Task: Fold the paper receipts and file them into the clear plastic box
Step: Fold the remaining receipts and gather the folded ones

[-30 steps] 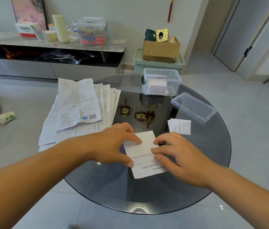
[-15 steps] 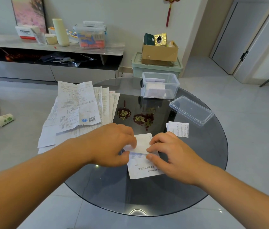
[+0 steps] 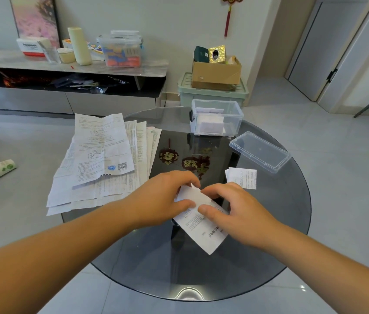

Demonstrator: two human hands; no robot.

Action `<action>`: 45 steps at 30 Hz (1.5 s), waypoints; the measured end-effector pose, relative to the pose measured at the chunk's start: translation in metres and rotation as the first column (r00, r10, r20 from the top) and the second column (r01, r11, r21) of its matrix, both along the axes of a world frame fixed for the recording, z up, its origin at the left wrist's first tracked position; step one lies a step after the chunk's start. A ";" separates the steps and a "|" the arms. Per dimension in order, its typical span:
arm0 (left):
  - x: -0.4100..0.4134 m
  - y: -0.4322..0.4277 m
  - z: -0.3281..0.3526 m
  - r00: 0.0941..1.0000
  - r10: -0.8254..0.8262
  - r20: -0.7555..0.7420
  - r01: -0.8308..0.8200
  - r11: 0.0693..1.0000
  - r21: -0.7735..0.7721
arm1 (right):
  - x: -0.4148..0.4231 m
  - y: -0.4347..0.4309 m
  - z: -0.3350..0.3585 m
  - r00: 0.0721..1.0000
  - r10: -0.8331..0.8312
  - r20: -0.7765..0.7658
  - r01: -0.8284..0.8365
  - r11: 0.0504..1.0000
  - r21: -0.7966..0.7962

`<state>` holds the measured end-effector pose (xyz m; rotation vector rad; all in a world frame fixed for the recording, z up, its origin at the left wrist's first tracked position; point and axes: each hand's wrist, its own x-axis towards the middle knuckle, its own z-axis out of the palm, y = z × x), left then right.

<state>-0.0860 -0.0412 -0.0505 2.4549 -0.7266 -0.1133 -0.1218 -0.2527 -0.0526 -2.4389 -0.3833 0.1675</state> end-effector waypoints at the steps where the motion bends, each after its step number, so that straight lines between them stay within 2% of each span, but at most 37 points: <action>1: 0.000 -0.002 -0.001 1.000 0.011 -0.005 -0.011 1.000 -0.013 | 0.001 0.002 0.000 1.000 -0.015 -0.002 0.015 1.000 0.013; 7: 0.002 -0.004 -0.006 0.998 0.059 -0.017 -0.059 0.998 0.011 | 0.005 0.009 -0.008 0.989 -0.137 0.046 0.132 0.986 0.099; 14: -0.002 -0.005 -0.010 0.999 0.013 0.041 -0.021 0.977 0.211 | -0.006 0.015 -0.015 0.979 -0.179 0.099 0.186 0.980 -0.073; 19: 0.001 -0.006 -0.003 0.995 0.038 -0.087 -0.021 0.981 0.195 | -0.008 0.016 -0.012 0.980 -0.185 0.075 0.194 0.972 -0.132; 22: 0.007 -0.003 0.008 0.976 0.022 -0.216 0.014 0.986 0.166 | -0.006 0.013 -0.004 0.986 -0.166 0.017 0.166 0.971 -0.171; 25: 0.011 0.000 0.017 0.963 -0.002 -0.268 0.045 0.987 0.155 | -0.004 0.010 0.001 0.986 -0.164 -0.034 0.155 0.969 -0.194; 33: 0.010 -0.006 0.020 0.962 0.015 -0.272 0.032 0.985 0.167 | 0.000 0.012 0.004 0.977 -0.197 -0.082 0.177 0.963 -0.204; 38: 0.011 -0.010 0.015 0.985 0.039 -0.170 0.003 0.971 0.237 | 0.000 0.010 0.003 0.976 -0.195 -0.092 0.180 0.972 -0.151; 45: 0.014 -0.011 0.017 0.986 0.035 -0.166 0.001 0.978 0.210 | 0.003 0.008 0.002 0.976 -0.194 -0.096 0.184 0.978 -0.099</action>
